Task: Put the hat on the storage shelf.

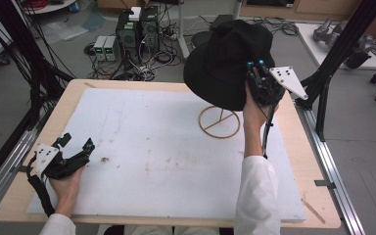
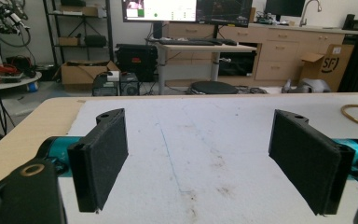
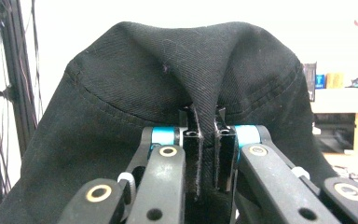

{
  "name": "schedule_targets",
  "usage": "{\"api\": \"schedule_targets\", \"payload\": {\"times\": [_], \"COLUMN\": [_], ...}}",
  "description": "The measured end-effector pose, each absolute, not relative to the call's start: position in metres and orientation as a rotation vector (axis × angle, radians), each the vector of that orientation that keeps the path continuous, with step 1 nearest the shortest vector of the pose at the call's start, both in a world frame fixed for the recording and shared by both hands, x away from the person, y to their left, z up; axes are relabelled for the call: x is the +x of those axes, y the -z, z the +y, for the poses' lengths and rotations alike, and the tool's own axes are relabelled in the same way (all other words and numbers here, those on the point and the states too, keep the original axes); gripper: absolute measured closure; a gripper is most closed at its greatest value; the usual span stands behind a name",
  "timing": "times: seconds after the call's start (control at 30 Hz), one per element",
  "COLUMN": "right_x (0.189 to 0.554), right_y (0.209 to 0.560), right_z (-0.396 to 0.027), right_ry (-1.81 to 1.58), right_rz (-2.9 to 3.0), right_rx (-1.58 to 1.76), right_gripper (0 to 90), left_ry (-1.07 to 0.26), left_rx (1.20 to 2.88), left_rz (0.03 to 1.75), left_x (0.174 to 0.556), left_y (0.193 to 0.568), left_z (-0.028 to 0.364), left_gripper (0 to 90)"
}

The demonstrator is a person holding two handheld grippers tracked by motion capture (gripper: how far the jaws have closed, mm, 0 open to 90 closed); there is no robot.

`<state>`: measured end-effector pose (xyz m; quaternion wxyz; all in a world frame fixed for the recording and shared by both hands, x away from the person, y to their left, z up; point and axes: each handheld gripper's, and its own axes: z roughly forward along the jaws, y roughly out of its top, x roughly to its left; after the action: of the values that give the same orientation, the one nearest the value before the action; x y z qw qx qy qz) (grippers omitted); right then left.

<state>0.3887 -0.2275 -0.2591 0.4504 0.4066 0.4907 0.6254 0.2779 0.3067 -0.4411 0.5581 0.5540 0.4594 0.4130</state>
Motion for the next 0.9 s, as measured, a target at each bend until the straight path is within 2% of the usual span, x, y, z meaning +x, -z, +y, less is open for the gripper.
{"api": "schedule_targets", "payload": {"times": [0.57, 0.9], "right_x": [0.396, 0.394], "right_y": [0.295, 0.302], "right_z": [-0.231, -0.237], "right_ry": [-1.473, -1.488], "right_rz": [1.294, 1.327], "right_rx": [1.099, 1.103], "right_gripper": [86.2, 86.0], "left_ry": [-0.949, -0.939], "left_rx": [1.297, 1.307], "left_rz": [1.098, 1.091], "left_x": [0.278, 0.281], "left_y": [0.443, 0.443], "left_z": [0.308, 0.304], "left_gripper": [19.9, 19.9]}}
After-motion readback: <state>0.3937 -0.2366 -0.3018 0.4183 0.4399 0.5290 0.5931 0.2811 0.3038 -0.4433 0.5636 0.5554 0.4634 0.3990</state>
